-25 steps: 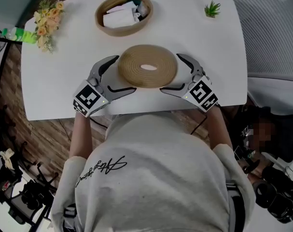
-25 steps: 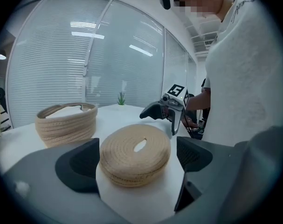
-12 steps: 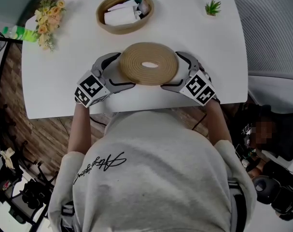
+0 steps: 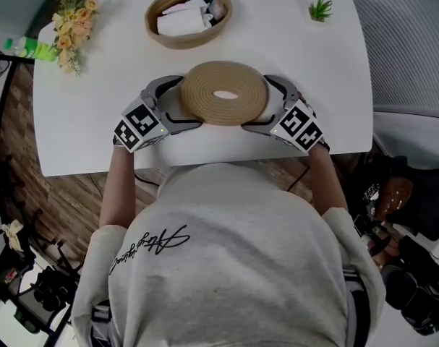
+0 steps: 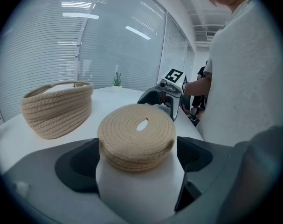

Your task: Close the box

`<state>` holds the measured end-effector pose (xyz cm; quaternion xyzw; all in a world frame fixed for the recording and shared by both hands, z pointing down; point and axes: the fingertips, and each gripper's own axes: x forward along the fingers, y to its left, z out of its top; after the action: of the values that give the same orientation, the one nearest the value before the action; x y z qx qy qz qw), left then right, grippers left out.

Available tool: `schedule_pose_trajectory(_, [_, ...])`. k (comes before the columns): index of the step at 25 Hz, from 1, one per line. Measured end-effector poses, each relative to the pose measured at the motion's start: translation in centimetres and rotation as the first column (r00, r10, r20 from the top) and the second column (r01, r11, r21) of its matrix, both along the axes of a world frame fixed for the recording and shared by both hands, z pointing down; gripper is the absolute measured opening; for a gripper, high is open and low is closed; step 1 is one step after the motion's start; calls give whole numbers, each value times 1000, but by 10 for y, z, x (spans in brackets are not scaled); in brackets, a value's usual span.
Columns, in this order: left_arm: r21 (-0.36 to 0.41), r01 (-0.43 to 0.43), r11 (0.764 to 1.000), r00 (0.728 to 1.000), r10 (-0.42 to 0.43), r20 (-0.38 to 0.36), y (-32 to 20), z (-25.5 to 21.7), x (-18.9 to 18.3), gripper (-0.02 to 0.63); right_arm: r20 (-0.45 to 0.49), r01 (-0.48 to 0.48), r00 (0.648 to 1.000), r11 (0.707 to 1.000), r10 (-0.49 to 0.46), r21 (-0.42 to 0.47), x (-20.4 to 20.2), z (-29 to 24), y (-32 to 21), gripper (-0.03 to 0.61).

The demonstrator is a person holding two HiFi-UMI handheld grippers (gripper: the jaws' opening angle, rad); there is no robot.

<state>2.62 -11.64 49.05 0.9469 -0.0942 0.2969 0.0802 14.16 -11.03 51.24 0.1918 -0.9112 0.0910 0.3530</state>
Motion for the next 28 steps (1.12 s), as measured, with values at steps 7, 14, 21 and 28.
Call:
schedule_pose_trajectory(7, [27,-8,1000,996,6,90,-1,11,4,499,-14,2,1000,999,-2,34,-1,1,0,594])
schedule_pose_trajectory(14, [29,16,999,996,-19,90,-1,9,8,498,-3,-6,1000,998,6,60,-1,-2,0,589])
schedule_pose_trajectory(21, [9,40,999,993,-41,107,6,6,9,495,23,11,1000,998,-13,67,0,-7,5,583])
schedule_pose_trajectory(28, [34,80,996,994,-82,71,13,-15,9,494,53,47,997,994,-52,95,-1,-28,7,584])
